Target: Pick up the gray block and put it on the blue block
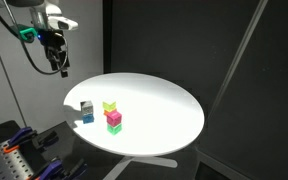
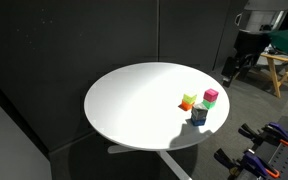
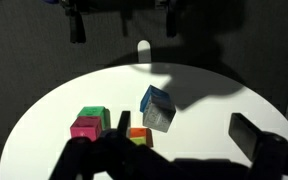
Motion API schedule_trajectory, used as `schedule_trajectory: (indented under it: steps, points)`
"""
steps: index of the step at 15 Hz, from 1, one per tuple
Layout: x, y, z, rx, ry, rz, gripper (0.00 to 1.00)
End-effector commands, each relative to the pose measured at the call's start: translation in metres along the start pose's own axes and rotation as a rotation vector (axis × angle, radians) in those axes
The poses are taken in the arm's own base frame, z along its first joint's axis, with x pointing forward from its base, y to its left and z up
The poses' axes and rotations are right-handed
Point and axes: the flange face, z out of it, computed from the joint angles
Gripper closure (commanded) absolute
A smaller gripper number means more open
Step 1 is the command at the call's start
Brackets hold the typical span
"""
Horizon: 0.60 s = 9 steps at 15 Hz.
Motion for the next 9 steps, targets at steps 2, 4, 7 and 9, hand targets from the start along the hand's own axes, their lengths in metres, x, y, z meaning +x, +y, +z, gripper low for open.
schedule_trajectory:
  steps: [2, 4, 7, 9]
  points:
    - [-0.014, 0.012, -0.013, 0.027, 0.018, 0.013, 0.0]
    - [-0.015, 0.014, -0.017, 0.033, 0.016, 0.02, 0.0]
    - [-0.016, 0.017, -0.024, 0.04, 0.024, 0.036, 0.0]
    - [-0.017, 0.018, -0.026, 0.043, 0.026, 0.042, 0.0]
